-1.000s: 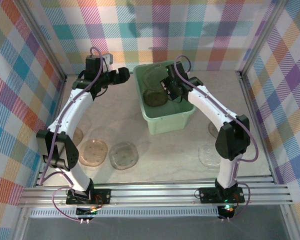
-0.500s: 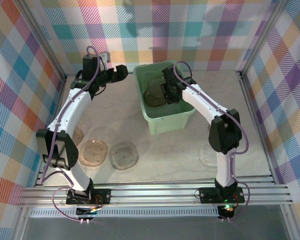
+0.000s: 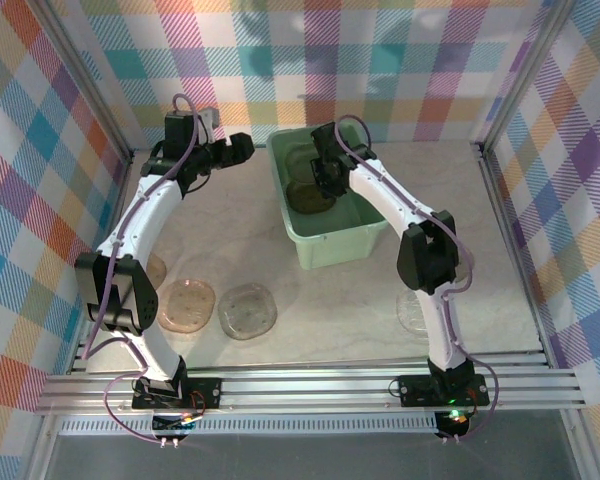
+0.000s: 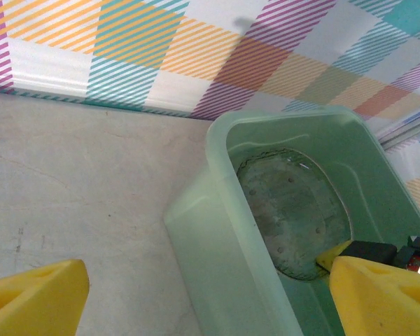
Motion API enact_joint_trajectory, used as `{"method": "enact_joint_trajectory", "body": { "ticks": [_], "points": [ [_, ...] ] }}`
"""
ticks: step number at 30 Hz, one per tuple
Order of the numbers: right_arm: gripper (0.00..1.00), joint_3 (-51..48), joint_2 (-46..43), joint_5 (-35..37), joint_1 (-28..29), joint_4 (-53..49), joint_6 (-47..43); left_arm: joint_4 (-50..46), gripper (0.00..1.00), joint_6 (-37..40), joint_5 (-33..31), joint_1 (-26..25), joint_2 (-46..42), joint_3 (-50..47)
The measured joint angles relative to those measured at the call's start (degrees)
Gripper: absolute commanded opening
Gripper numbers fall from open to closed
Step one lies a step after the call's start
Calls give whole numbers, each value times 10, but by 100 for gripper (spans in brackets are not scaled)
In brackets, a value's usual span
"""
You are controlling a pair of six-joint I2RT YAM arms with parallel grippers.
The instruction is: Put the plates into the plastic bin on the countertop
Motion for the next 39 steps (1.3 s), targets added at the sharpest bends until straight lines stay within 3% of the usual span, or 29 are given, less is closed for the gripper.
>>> {"method": "enact_joint_trajectory", "body": {
  "ticks": [39],
  "points": [
    [0, 2, 77, -13, 1, -18, 27, -87, 88, 23, 13, 3, 35, 57]
  ]
}}
